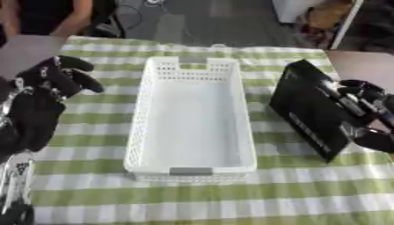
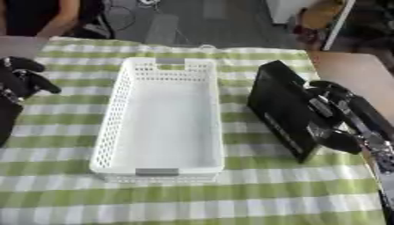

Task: Pick up objects on the table and place them in the box.

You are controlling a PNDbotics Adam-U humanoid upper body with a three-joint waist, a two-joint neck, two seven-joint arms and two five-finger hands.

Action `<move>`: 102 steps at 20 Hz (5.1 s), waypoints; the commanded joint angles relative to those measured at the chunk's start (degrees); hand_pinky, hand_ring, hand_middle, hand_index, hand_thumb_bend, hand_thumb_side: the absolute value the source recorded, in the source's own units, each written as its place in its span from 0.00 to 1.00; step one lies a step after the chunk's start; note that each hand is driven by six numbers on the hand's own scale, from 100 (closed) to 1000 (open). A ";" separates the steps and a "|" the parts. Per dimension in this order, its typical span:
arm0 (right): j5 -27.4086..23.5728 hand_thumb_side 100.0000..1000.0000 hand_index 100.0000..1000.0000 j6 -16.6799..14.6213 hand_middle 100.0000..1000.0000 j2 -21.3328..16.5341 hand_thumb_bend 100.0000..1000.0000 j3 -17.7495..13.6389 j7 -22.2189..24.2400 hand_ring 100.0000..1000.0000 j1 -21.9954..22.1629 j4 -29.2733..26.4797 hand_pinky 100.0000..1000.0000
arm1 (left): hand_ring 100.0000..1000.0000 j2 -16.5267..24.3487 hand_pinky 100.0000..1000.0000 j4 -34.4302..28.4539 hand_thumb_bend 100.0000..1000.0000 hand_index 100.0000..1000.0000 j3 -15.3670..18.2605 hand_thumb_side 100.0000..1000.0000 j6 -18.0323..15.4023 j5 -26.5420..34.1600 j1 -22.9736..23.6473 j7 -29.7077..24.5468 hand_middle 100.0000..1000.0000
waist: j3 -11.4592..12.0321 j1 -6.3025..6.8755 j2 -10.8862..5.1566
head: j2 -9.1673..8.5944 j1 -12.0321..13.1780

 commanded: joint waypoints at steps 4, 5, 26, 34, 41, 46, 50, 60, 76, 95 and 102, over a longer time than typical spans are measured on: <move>0.75 0.41 0.86 -0.61 0.90 -2.12 0.08 0.14 -0.01 0.92 -0.93 -0.53 0.75 | 0.54 0.53 0.61 -1.11 1.00 0.51 -0.06 0.91 0.16 -0.01 -0.36 0.08 0.66 | 0.09 0.05 -0.61 | -0.44 0.12; 0.83 0.40 0.86 -0.65 0.90 -2.12 0.07 0.17 -0.01 0.92 -0.90 -0.49 0.75 | 0.54 0.53 0.61 -1.11 1.00 0.51 -0.06 0.91 0.16 -0.01 -0.36 0.08 0.66 | 0.11 0.05 -0.61 | -0.43 0.12; 2.05 0.00 0.79 4.93 0.82 -1.88 0.00 -0.27 -5.79 0.62 -0.73 -0.42 0.44 | 0.53 0.54 0.61 -1.11 1.00 0.51 -0.06 0.91 0.16 0.07 -0.41 0.10 0.66 | 0.08 0.06 -0.65 | -0.51 0.08; 2.05 0.00 0.77 5.34 0.78 -1.92 0.00 -0.11 -7.46 0.57 -0.69 -0.39 0.40 | 0.53 0.56 0.61 -1.11 1.00 0.51 -0.07 0.92 0.15 0.12 -0.45 0.18 0.66 | 0.13 0.04 -0.69 | -0.57 0.08; 2.03 0.00 0.76 5.23 0.78 -1.92 0.00 -0.15 -7.76 0.56 -0.77 -0.48 0.40 | 0.53 0.56 0.61 -1.11 1.00 0.51 -0.08 0.92 0.17 0.13 -0.46 0.20 0.66 | 0.12 0.05 -0.69 | -0.60 0.09; 2.15 0.00 0.75 5.68 0.78 -1.65 0.00 -0.71 -8.92 0.54 -1.17 -2.51 0.38 | 0.53 0.55 0.61 -1.11 1.00 0.51 -0.05 0.92 0.20 0.04 -0.41 0.23 0.66 | 0.09 0.08 -0.65 | -0.68 0.19; 1.79 0.00 0.72 7.07 0.77 -1.46 0.00 -1.46 -10.90 0.51 -1.93 -8.47 0.35 | 0.53 0.54 0.61 -1.11 1.00 0.51 -0.05 0.93 0.23 -0.02 -0.33 0.26 0.66 | -0.01 0.07 -0.67 | -0.61 0.16; -0.64 0.00 0.70 12.51 0.78 -1.81 0.00 -1.24 -12.45 0.47 -3.42 -21.80 0.32 | 0.53 0.51 0.61 -1.11 1.00 0.51 -0.08 0.92 0.35 -0.07 -0.25 0.27 0.66 | 0.09 -0.07 -0.82 | -0.80 0.14; -4.09 0.00 0.69 8.09 0.77 -0.47 0.00 6.14 -7.83 0.46 -12.92 -19.41 0.31 | 0.53 0.40 0.61 -1.11 1.00 0.51 -0.55 0.93 0.76 0.06 -0.13 -0.24 0.66 | 0.84 -0.18 -1.07 | -0.51 -0.84; -3.44 0.00 0.71 -0.14 0.78 9.20 0.00 14.70 -2.12 0.50 -25.01 -2.79 0.34 | 0.53 0.13 0.61 -1.11 1.00 0.51 -1.27 0.93 1.07 0.60 -0.51 -1.02 0.66 | 1.95 0.19 -0.83 | -0.42 -3.63; 0.91 0.00 0.72 -6.31 0.78 12.65 0.00 18.81 -1.47 0.52 -27.36 6.03 0.37 | 0.53 -0.23 0.61 -1.11 1.00 0.50 -1.66 0.93 1.28 0.98 -0.96 -1.49 0.66 | 2.83 0.48 -0.47 | -0.45 -4.83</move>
